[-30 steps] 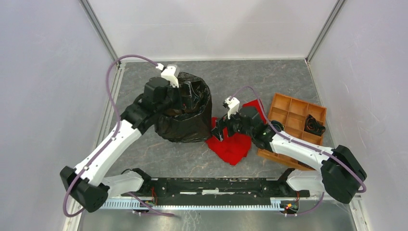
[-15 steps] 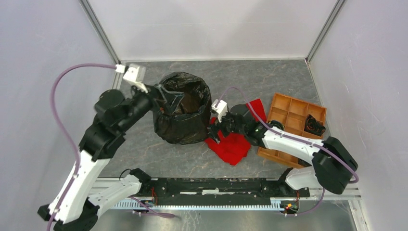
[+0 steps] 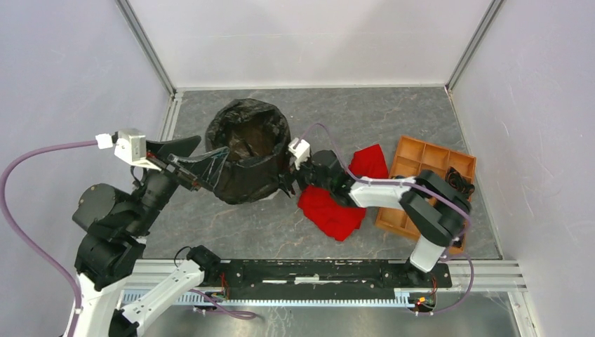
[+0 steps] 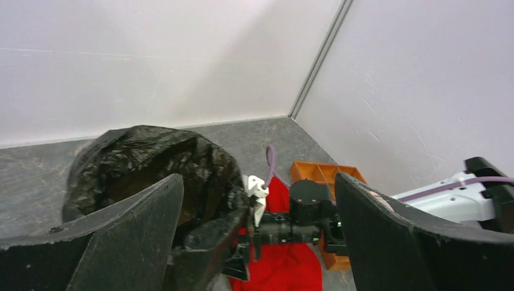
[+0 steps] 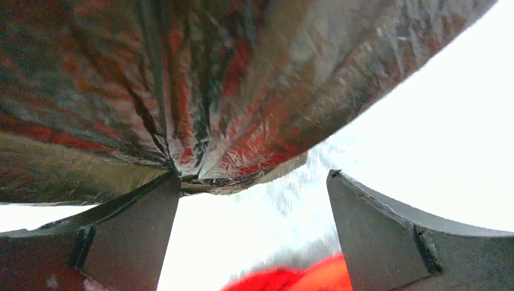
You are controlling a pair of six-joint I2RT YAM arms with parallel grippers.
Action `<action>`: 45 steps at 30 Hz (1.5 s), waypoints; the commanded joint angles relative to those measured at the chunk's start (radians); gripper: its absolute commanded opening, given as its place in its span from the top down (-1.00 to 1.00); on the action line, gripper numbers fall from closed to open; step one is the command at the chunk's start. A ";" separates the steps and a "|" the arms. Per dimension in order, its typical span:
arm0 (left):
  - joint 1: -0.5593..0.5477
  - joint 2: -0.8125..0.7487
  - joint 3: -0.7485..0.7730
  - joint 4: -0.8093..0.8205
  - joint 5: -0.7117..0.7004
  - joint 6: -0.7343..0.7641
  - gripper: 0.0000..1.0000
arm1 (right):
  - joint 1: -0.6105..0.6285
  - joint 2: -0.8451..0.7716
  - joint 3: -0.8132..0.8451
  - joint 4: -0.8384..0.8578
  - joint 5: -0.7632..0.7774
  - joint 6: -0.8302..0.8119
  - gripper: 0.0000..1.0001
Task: Put the trash bags into the trash bin
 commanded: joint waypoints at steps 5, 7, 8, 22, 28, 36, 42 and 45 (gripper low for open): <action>-0.001 -0.064 0.011 0.006 -0.075 0.042 -1.00 | 0.009 0.358 0.418 0.245 0.054 0.116 -0.96; -0.001 -0.065 0.030 -0.018 -0.079 0.041 -1.00 | 0.014 0.462 0.563 0.207 0.112 0.149 -0.96; -0.001 -0.064 0.042 -0.031 -0.083 0.040 -1.00 | 0.021 0.505 0.624 0.196 0.167 0.172 -0.96; -0.001 -0.042 0.089 -0.121 -0.051 -0.064 -1.00 | 0.078 0.926 1.277 0.154 0.559 0.262 -0.96; -0.001 -0.046 0.036 -0.099 -0.048 -0.098 -1.00 | 0.078 0.476 0.783 0.112 0.482 0.179 -0.96; 0.000 -0.034 -0.016 -0.021 -0.045 -0.106 -1.00 | 0.076 -0.183 0.299 -0.331 0.398 0.091 -0.96; -0.001 -0.008 -0.020 0.038 -0.089 -0.066 -1.00 | 0.076 -0.608 0.196 -0.672 0.475 -0.005 -0.96; 0.000 0.012 -0.001 0.038 -0.108 -0.051 -1.00 | 0.077 -0.769 0.258 -0.817 0.528 -0.031 -0.96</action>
